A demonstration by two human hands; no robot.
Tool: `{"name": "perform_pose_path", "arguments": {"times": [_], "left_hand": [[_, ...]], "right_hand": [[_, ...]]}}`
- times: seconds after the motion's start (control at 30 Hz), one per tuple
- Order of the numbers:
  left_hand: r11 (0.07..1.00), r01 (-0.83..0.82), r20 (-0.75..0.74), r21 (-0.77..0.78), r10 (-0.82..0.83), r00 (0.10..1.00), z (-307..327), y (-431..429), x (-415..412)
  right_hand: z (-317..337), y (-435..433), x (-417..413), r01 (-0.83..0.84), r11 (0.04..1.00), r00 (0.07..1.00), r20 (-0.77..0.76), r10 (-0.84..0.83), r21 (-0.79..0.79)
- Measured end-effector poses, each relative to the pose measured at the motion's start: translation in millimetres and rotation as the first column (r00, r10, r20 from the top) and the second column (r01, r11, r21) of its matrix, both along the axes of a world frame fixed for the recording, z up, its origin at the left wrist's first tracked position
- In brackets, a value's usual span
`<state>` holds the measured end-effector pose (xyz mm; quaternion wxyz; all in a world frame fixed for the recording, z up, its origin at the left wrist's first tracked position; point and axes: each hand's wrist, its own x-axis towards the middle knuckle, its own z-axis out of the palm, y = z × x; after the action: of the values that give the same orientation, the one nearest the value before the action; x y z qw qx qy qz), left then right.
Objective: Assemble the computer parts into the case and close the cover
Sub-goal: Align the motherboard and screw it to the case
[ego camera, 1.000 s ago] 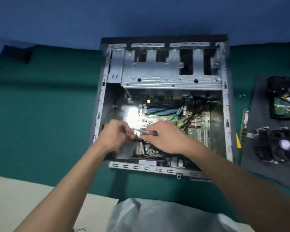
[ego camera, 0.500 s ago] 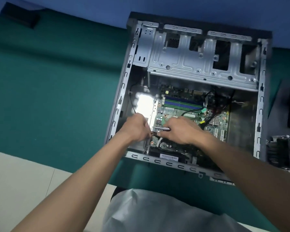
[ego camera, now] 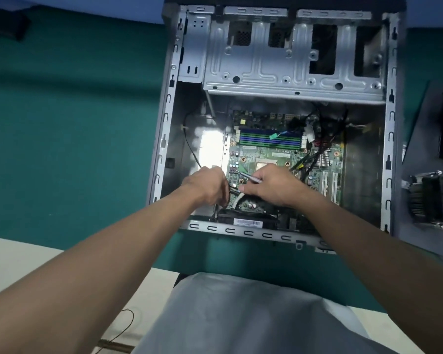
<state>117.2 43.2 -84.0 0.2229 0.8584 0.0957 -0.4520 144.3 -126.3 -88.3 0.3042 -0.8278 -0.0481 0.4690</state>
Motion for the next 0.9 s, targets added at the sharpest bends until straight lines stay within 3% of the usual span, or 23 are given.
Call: {"name": "perform_pose_path", "arguments": {"times": [0.17, 0.4, 0.57, 0.77, 0.9], "left_hand": [[0.993, 0.073, 0.058, 0.089, -0.078, 0.995, -4, -1, 1], [0.998, 0.062, 0.006, 0.011, -0.062, 0.998, -6, 1, 2], [0.989, 0.147, 0.039, 0.026, -0.148, 0.988, -9, -4, 1], [0.968, 0.221, 0.111, 0.119, -0.235, 0.966, -13, -3, -1], [0.949, 0.248, 0.133, 0.194, -0.276, 0.952, -15, -4, -1]], "right_hand": [[-1, 1, 0, -0.019, 1.000, 0.999, 0.035, 0.019, 0.016], [2, 3, 2, -0.053, 0.998, 0.995, 0.082, 0.051, 0.022], [4, 3, 1, -0.056, 0.998, 0.994, 0.091, 0.053, 0.027], [5, 3, 1, -0.060, 0.997, 0.996, 0.069, 0.057, 0.040], [8, 3, -1, -0.126, 0.992, 0.979, 0.162, 0.121, 0.025]]}}
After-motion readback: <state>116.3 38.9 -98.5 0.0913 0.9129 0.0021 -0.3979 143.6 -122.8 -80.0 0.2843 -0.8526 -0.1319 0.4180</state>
